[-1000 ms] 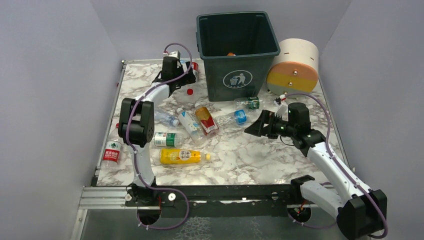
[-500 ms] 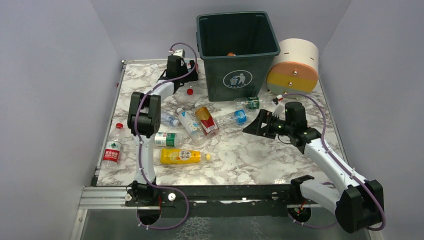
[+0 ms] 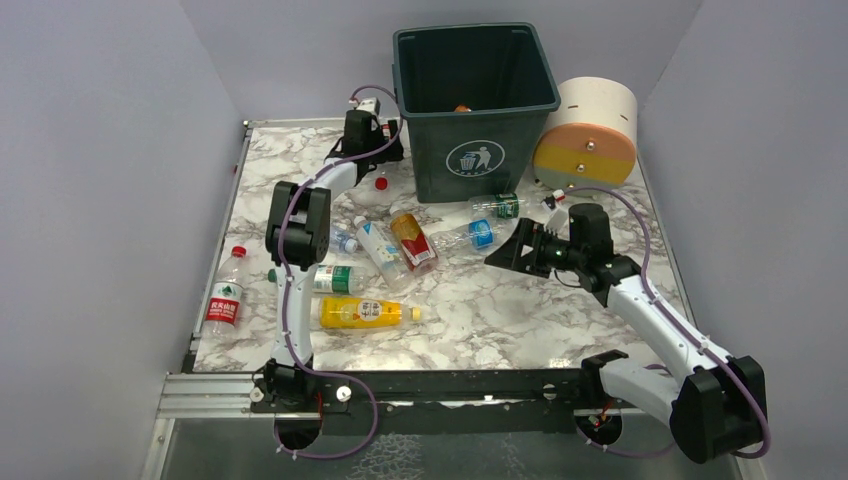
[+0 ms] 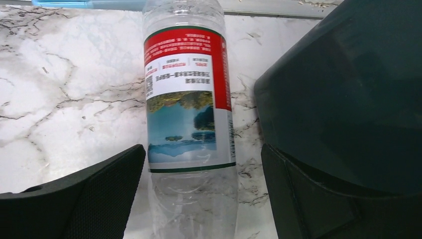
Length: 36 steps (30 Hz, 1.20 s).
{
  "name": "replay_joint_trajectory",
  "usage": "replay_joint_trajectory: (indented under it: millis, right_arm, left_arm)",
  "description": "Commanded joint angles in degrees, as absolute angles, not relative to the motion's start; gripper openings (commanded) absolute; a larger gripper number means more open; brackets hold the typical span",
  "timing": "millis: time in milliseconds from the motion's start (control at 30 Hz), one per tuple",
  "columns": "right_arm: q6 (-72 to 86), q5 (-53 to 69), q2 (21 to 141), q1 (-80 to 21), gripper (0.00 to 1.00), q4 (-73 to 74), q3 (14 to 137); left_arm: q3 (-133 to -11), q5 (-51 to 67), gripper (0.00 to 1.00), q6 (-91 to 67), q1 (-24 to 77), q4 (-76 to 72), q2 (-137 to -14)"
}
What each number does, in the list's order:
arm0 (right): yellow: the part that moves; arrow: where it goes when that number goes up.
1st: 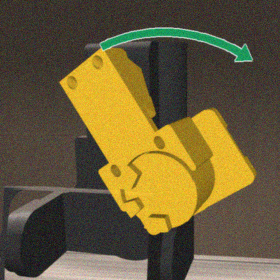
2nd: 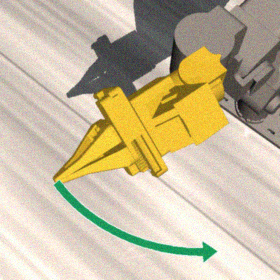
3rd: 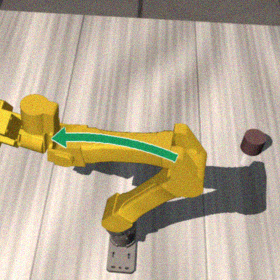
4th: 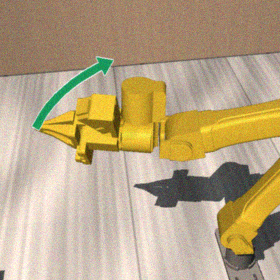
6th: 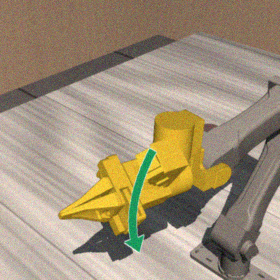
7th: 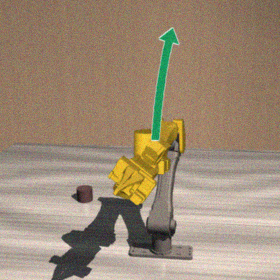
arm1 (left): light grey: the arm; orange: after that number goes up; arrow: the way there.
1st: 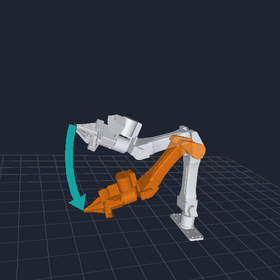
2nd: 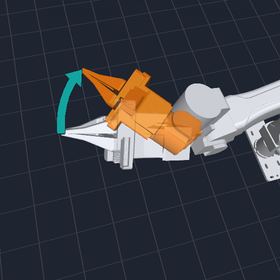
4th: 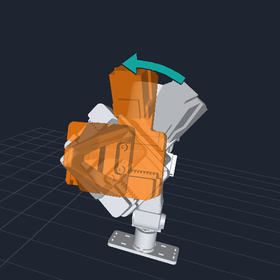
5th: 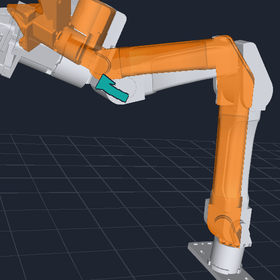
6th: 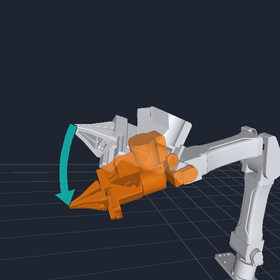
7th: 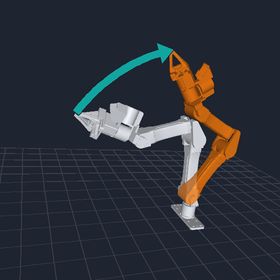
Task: Put the plastic bottles in the bin
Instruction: Pick up the plastic bottle at the center of the board.
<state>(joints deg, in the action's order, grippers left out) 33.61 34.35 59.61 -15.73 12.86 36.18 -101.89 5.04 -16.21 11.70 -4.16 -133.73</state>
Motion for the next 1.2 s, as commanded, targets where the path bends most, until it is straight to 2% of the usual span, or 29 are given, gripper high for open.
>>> replay_joint_trajectory:
  millis: [0,300,367,600,833,1167]
  right_arm:
    - [34.57,35.76,59.15,-15.56,1.00,10.83,34.74]
    - [34.97,36.72,58.34,-15.56,0.99,11.11,34.86]
    - [35.10,36.86,57.90,-15.56,1.00,11.29,34.95]
    - [35.48,37.25,56.19,-15.56,0.99,12.27,35.04]
    - [36.03,37.98,55.49,-15.55,0.99,12.52,35.19]
    - [36.76,38.41,53.89,-15.56,0.99,13.16,35.25]
  left_arm:
    - [-104.37,5.68,0.90,-15.67,11.87,-4.20,-135.47]
    - [-103.66,4.83,0.62,-15.98,11.87,-1.84,-135.55]
    - [-102.49,4.84,0.59,-16.35,11.87,-1.68,-134.57]
    - [-91.44,5.04,0.59,-19.38,10.61,-2.93,-124.24]
    - [-80.00,10.25,0.60,-23.74,7.09,-3.46,-111.38]
    - [-75.85,12.37,0.61,-23.87,4.35,3.75,-94.86]
